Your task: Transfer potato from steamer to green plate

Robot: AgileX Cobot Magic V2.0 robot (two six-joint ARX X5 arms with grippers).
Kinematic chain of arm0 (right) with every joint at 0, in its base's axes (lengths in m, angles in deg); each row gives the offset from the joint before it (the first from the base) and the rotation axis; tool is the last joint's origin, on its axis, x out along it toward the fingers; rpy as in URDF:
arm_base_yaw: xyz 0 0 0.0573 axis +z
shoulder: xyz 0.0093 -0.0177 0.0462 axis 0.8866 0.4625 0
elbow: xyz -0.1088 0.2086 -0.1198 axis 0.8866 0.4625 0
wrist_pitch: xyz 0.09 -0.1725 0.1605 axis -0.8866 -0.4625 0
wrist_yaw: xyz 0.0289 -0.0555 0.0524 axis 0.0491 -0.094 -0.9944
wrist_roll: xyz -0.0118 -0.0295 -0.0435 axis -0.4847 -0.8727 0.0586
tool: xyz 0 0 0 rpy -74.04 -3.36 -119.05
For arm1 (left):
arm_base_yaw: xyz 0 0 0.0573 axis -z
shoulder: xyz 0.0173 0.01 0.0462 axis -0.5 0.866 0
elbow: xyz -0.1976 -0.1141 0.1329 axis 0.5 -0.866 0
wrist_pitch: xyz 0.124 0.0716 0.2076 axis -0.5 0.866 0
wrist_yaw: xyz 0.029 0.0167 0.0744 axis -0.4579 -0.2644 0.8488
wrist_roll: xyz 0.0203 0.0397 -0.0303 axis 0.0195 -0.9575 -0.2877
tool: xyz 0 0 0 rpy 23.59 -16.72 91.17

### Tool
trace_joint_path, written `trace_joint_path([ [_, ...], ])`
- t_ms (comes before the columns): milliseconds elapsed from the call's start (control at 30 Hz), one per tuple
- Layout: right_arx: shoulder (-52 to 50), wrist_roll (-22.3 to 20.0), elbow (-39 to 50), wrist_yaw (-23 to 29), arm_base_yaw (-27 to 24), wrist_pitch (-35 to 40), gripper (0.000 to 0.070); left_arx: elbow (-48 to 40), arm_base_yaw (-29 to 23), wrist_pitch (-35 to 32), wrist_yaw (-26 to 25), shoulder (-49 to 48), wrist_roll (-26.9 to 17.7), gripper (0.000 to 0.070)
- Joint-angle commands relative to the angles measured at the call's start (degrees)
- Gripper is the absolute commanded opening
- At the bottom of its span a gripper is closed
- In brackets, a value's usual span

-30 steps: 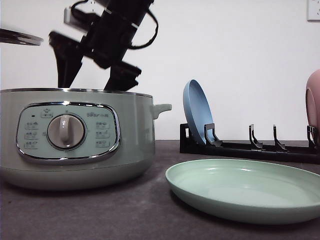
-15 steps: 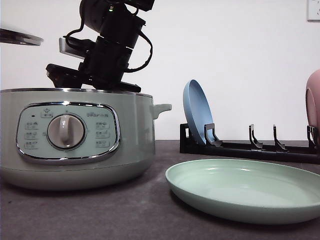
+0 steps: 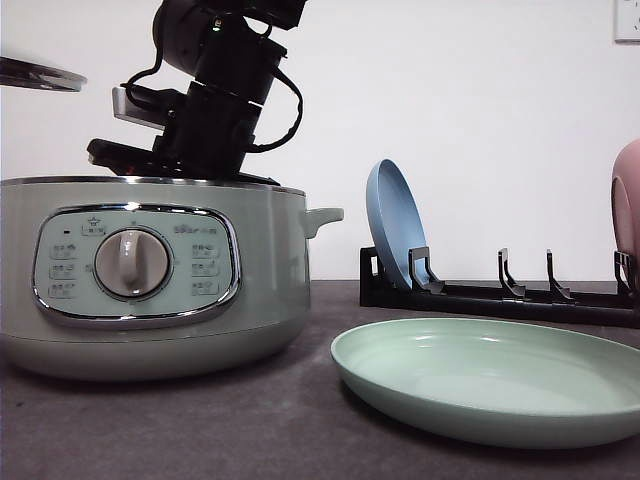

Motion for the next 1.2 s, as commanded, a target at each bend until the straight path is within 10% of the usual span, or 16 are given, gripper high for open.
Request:
trace_joint_path([
  [0, 0.8, -0.5, -1.8, 0.1, 0.6, -0.6, 0.0252, 1.9, -0.1, -1.8, -0.1, 0.0, -0.7, 0.0],
  [867, -29.4, -3.7, -2.1, 0.0, -5.8, -15.6, 0.025, 1.9, 0.5, -2.1, -5.1, 0.0, -0.5, 0.0],
  [1167, -45.9, -3.7, 20.2, 0.0, -10.5, -9.8, 0.025, 1.9, 3.6, -2.4, -7.1, 0.0, -0.5, 0.0],
])
